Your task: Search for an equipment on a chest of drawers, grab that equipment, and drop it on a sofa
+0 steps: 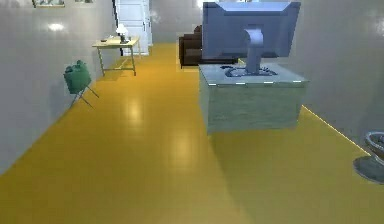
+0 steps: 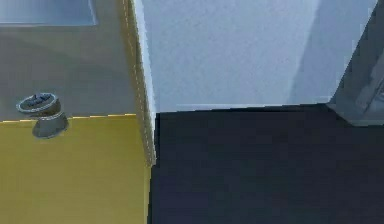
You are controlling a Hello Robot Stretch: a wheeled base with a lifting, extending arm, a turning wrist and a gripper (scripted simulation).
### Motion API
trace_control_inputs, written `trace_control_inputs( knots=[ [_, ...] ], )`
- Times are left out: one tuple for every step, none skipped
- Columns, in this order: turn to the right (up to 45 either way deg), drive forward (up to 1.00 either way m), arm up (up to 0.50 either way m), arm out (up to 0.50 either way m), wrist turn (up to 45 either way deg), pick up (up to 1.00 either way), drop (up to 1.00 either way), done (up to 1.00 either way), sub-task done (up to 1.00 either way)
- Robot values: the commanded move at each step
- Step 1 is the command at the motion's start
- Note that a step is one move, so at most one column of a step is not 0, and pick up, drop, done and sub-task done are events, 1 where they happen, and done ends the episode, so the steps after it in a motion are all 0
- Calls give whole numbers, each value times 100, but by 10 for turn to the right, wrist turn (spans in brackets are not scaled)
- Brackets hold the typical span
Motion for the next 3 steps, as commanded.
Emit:
trace_control_inputs(
  knots=[
    [0, 40, 0, 0, 0, 0, 0, 0, 0],
    [-90, 0, 0, 0, 0, 0, 0, 0, 0],
    [0, 100, 0, 0, 0, 0, 0, 0, 0]
  ],
)
